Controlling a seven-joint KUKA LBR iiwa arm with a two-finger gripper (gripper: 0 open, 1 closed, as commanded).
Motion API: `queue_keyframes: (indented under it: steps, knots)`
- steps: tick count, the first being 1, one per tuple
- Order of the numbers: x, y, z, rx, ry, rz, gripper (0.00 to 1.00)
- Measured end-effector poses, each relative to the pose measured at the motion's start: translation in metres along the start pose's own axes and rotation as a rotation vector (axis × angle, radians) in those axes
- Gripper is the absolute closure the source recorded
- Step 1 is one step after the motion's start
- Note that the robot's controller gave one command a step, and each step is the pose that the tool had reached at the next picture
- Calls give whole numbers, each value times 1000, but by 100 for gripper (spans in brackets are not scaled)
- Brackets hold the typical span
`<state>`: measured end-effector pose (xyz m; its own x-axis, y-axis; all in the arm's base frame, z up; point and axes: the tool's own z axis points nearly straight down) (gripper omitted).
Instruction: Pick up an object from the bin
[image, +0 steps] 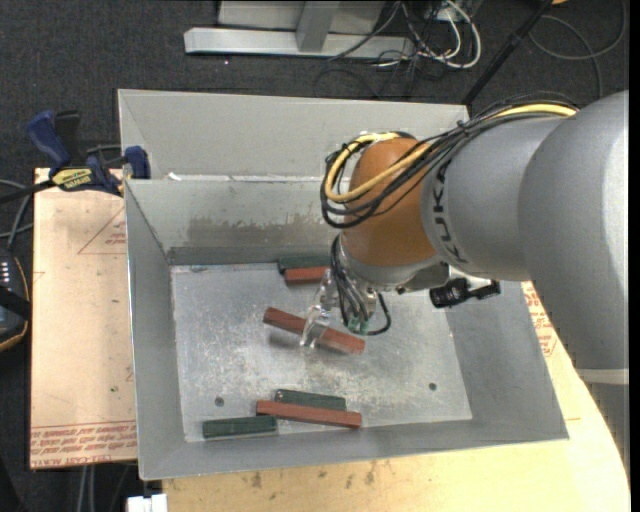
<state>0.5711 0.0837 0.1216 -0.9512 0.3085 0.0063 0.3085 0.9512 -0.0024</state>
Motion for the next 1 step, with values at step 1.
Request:
queue_keyframes:
  steps: [1]
  knots:
    - [-1, 1, -20, -2, -5, 0, 100]
